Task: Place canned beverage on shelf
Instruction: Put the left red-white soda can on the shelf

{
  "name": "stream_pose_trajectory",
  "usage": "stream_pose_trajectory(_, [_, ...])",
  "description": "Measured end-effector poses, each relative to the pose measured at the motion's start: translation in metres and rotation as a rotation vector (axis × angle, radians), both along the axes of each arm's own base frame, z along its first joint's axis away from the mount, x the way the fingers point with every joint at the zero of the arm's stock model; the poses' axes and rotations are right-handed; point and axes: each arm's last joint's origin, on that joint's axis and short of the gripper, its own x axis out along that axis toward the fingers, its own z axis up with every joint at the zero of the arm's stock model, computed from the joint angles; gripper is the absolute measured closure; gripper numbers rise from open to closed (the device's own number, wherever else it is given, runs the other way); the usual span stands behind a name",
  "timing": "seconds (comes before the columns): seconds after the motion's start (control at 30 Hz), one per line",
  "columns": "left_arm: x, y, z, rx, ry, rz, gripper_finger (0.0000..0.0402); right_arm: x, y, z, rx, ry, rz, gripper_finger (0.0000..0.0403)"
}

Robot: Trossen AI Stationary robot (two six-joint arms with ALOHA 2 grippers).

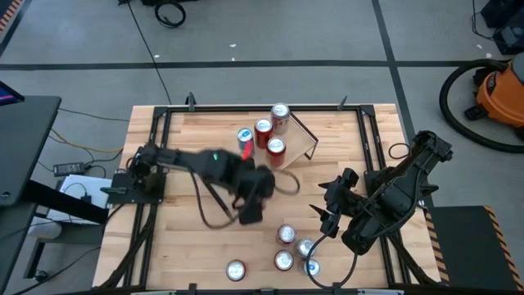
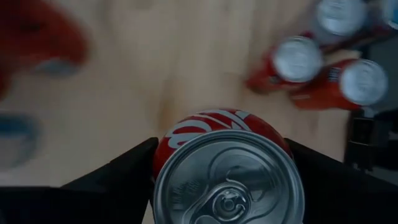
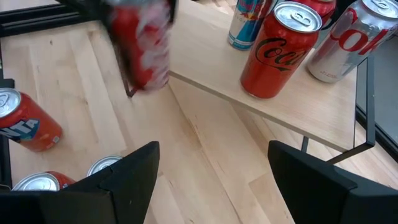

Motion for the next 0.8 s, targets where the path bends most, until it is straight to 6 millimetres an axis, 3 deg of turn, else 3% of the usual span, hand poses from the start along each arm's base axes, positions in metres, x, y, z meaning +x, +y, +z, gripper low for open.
stream_pose_trajectory(0.13, [-0.015,0.029,0.023,0.032,0.034,0.095,0.0091,0.0,0.0,0.0,0.003,-0.002,-0.002,0.0092])
stream_pose_trajectory(0.3, [-0.035,0.057,0.046,0.018,-0.042,0.187,0.0091,0.0,0.0,0.0,-0.006,-0.014,-0.009,0.0092])
stream_pose_trajectory(0.4, [-0.048,0.07,0.052,0.01,-0.05,0.242,0.009,0.0,0.0,0.0,-0.014,-0.02,-0.013,0.0092])
stream_pose_trajectory(0.57, [-0.076,0.085,0.049,-0.003,-0.019,0.338,0.009,0.0,-0.001,0.001,-0.036,-0.031,-0.015,0.0092])
stream_pose_trajectory(0.8, [-0.111,0.09,0.023,-0.03,0.073,0.456,0.009,0.0,-0.002,0.001,-0.052,-0.041,-0.021,0.0092])
